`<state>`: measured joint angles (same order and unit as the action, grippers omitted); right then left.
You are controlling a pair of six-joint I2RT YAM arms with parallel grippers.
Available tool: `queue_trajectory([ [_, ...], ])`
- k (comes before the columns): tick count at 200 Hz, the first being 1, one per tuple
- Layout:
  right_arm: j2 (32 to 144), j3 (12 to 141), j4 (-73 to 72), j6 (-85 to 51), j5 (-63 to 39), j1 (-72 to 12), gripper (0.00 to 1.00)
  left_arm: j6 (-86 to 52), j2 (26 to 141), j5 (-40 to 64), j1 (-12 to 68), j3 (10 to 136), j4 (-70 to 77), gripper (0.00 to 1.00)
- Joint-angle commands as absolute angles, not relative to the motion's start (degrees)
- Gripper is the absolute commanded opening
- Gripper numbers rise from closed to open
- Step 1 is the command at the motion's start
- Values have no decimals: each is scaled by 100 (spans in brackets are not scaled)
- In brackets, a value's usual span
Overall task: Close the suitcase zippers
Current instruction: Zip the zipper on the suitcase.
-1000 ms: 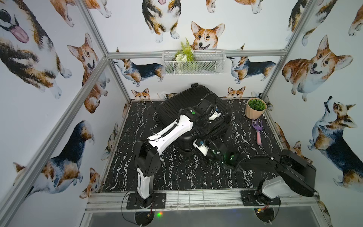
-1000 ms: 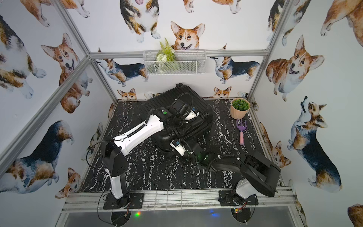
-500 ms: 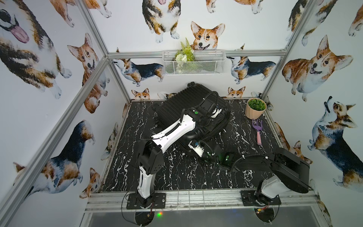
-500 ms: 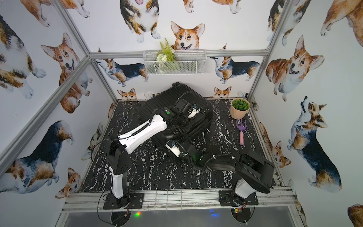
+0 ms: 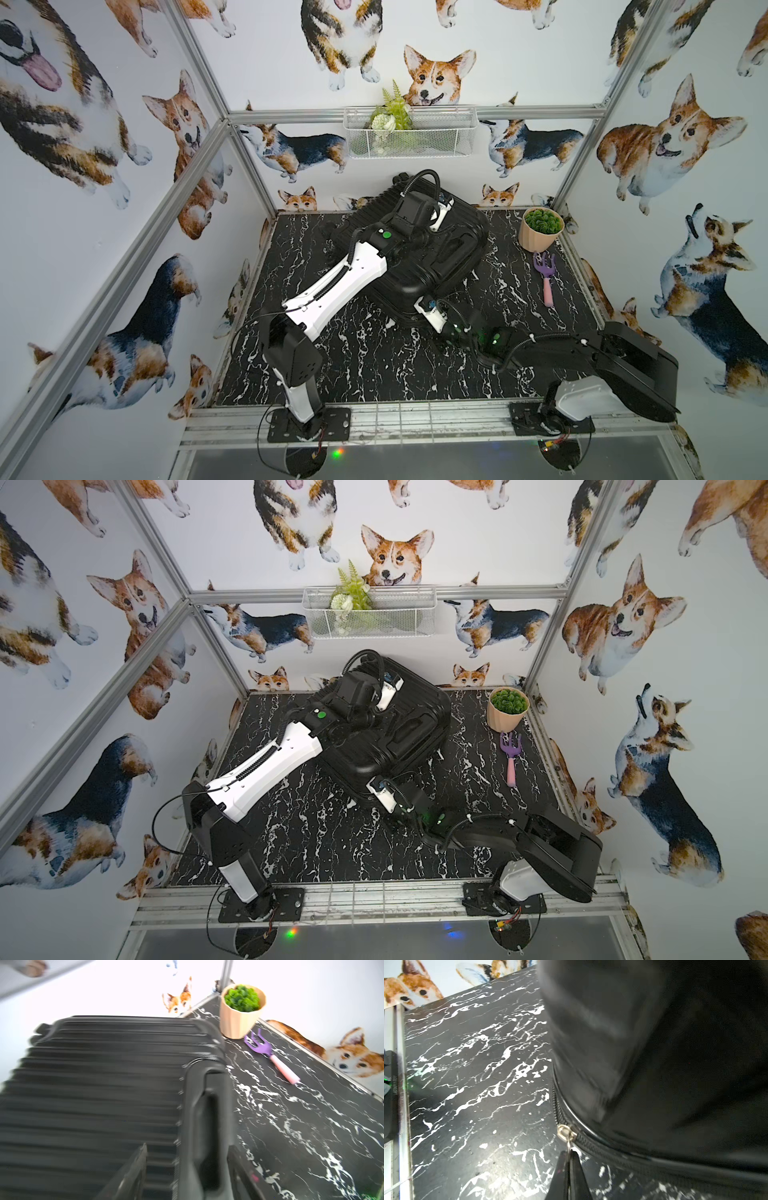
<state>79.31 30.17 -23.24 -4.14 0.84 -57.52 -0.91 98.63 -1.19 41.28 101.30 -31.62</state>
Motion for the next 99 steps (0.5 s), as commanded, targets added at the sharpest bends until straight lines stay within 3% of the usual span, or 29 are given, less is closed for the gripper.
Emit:
queue_trajectory([
  [1,7680,2836,-2364,-659,547,-5521,0,-390,9545,-169,3677,9785,-2871,64],
  [50,7239,2638,-1891,-858,982,-5082,0,-847,8829,-766,2653,8956,-2717,60],
  [99,7088,2672,-1510,-1044,1367,-4863,0,-1322,8885,-583,1462,8660,-2612,59],
])
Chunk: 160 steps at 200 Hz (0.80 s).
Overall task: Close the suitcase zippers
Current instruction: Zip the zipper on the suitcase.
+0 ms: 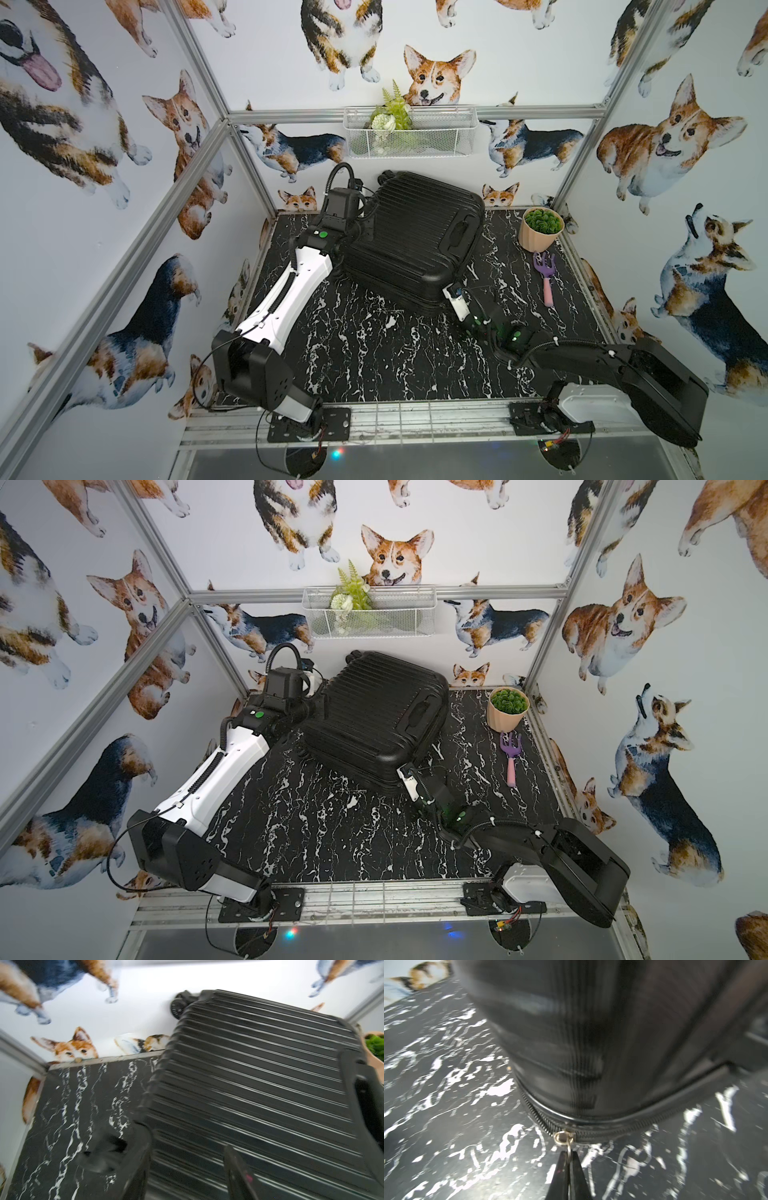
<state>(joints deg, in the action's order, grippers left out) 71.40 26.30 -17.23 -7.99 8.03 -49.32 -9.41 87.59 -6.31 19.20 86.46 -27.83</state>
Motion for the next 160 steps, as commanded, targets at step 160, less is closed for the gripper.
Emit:
queue_trajectory([
  [160,6932,2794,-1465,-887,1249,-4826,0,-310,11270,-642,818,10526,-4933,41],
])
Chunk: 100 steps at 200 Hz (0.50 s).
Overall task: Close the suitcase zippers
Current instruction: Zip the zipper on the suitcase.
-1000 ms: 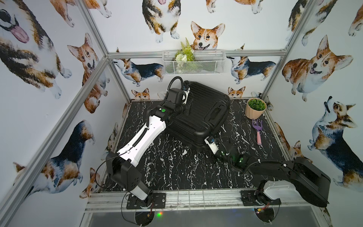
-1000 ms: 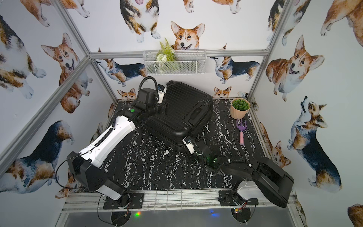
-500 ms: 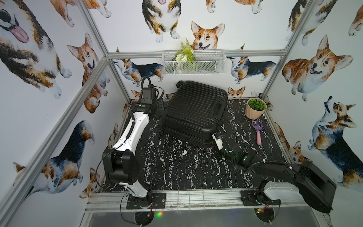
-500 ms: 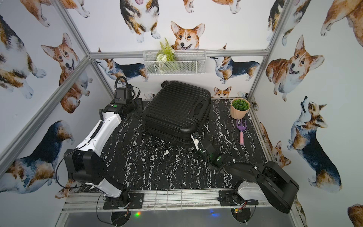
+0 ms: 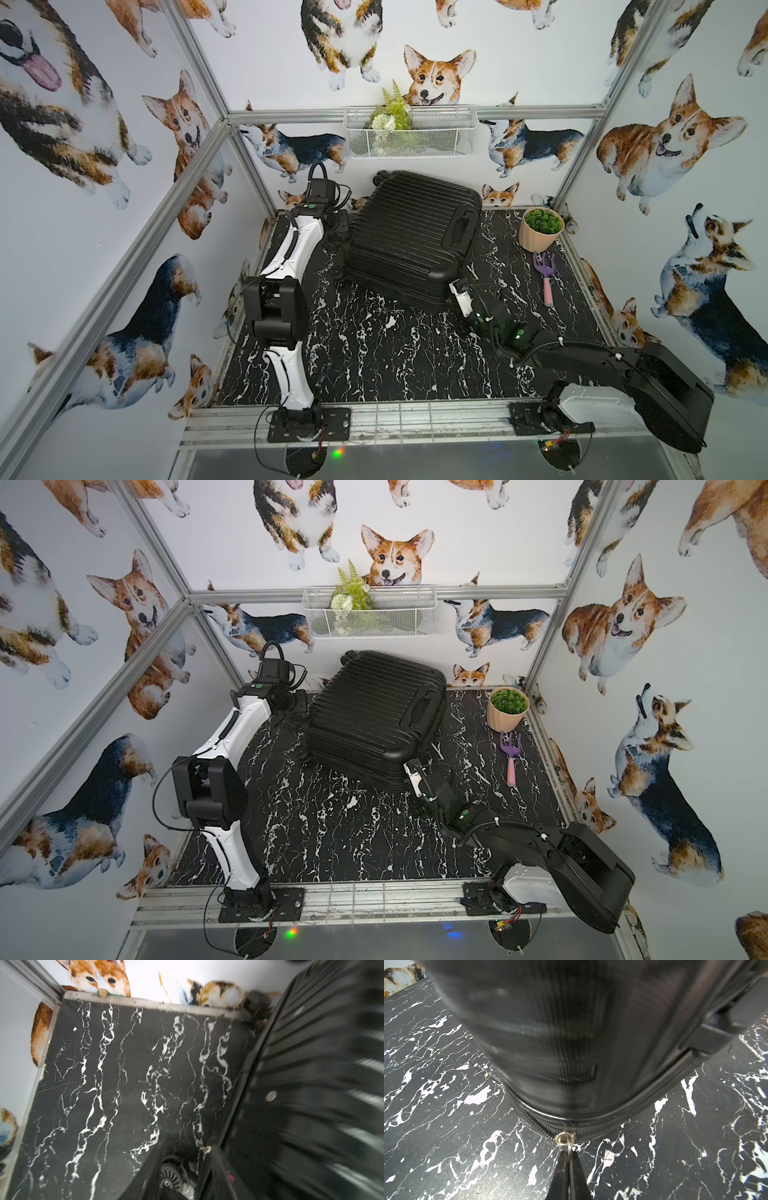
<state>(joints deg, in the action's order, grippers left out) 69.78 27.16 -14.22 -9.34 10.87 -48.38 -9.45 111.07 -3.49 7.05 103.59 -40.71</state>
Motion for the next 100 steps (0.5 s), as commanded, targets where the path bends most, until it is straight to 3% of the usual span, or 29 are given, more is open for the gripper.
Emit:
queue_trajectory([
  [1,6929,2794,-1467,-883,1253,-4830,0,-291,11282,-659,826,10528,-4954,41],
  [40,6954,2913,-1331,-746,1316,-4825,0,296,11286,-1037,1102,10553,-5691,38],
  [100,6865,3028,-1015,-604,1849,-4765,0,461,10983,-454,1107,10351,-6556,38],
])
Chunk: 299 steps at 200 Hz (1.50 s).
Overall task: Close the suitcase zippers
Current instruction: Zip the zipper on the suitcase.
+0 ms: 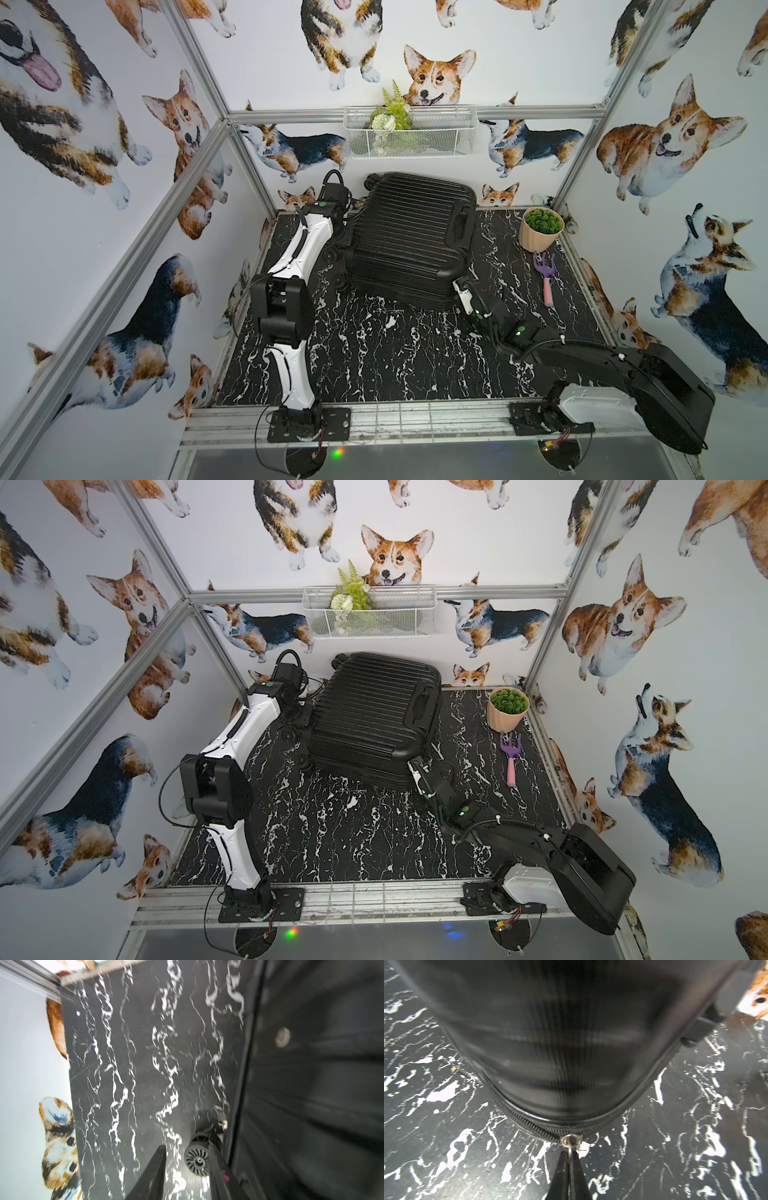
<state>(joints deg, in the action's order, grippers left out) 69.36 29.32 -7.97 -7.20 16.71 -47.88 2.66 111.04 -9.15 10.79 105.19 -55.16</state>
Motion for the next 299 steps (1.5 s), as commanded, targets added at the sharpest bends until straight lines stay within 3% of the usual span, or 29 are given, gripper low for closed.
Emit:
queue_trajectory([
  [1,6860,3026,-1013,-605,1856,-4764,0,468,10971,-442,1107,10339,-6561,38],
  [67,6854,3023,-768,-898,2546,-4579,0,393,10341,-326,1107,9839,-6802,39],
  [119,6713,2890,-874,-760,2313,-4437,0,581,10165,-846,929,10311,-6918,53],
  [159,6527,2745,-946,-638,1956,-4376,0,1100,9944,-754,868,10758,-6712,55],
  [207,6460,2676,-934,-430,1661,-4368,0,3343,9545,847,721,10115,-6638,59],
  [245,6180,2676,-822,-341,1546,-4351,0,5400,9682,2633,-135,10694,-7724,62],
  [299,6189,2672,-824,-310,1547,-4346,0,7370,9813,3008,-370,10861,-8377,72],
])
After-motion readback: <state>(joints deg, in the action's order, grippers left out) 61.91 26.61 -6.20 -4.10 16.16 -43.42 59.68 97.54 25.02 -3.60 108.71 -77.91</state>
